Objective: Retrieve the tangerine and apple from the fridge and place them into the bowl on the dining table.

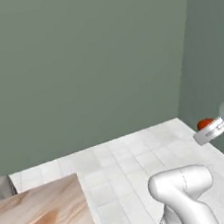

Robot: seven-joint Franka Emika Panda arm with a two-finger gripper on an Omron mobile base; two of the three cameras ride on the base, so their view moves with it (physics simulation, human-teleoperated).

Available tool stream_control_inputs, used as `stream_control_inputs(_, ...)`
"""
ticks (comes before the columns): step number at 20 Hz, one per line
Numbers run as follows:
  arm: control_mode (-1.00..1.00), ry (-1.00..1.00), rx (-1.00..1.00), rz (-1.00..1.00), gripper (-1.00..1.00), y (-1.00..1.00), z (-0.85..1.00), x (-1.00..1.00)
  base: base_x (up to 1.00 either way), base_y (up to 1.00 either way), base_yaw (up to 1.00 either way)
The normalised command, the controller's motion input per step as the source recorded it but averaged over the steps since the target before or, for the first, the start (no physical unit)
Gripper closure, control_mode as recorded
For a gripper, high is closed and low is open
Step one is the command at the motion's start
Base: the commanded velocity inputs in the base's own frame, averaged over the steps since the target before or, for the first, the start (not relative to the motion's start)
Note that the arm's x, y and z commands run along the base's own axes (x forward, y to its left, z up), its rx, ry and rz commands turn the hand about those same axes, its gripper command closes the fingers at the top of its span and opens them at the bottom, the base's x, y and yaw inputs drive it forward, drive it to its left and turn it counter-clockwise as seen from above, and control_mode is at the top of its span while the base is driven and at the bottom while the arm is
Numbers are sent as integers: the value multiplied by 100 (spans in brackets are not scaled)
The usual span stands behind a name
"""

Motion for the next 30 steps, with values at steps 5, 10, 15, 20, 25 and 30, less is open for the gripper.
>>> stream_control_inputs(5,100,0,0,0,100,0,0,0,100,-6,62)
stream_control_inputs(10,100,0,0,0,100,0,0,0,100,-11,64)
stream_control_inputs(15,100,0,0,0,100,0,0,0,100,-35,60)
stream_control_inputs(20,100,0,0,0,100,0,0,0,81,-7,69)
stream_control_inputs(25,100,0,0,0,100,0,0,0,13,25,78)
stream_control_inputs(30,100,0,0,0,100,0,0,0,3,46,78)
